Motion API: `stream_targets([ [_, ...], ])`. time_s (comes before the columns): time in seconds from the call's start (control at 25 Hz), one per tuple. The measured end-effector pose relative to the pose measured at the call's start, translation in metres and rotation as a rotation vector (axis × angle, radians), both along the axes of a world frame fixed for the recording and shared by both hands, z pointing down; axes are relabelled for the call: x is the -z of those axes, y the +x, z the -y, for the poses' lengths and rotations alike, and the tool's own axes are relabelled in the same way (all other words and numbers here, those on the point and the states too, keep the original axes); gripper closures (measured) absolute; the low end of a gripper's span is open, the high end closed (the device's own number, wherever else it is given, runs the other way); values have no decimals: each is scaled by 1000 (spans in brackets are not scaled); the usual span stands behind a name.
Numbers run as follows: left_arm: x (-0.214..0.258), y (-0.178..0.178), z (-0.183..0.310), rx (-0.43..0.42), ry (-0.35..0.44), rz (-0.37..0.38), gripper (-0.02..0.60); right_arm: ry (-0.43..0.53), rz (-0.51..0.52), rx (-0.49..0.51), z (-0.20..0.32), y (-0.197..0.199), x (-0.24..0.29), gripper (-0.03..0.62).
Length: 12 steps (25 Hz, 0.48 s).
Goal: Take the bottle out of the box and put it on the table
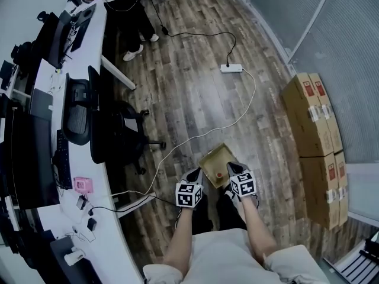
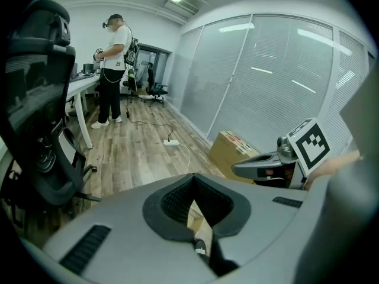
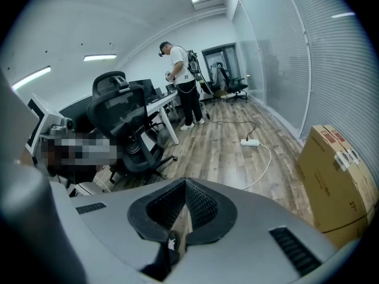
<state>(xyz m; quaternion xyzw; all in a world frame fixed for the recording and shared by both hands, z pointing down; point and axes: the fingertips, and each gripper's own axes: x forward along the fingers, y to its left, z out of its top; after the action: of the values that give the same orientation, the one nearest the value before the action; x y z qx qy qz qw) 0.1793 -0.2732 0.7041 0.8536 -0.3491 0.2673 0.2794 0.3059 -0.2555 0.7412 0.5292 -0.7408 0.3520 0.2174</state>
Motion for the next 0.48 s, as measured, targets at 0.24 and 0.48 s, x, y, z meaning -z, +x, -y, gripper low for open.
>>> stream_targets([
  [0.24, -12, -18, 20, -67, -23, -28, 568, -26, -17, -61, 12, -19, -12, 556],
  [0.48, -39, -34, 53, -137, -52, -34, 568, -71, -68, -112, 22, -31, -34, 556],
])
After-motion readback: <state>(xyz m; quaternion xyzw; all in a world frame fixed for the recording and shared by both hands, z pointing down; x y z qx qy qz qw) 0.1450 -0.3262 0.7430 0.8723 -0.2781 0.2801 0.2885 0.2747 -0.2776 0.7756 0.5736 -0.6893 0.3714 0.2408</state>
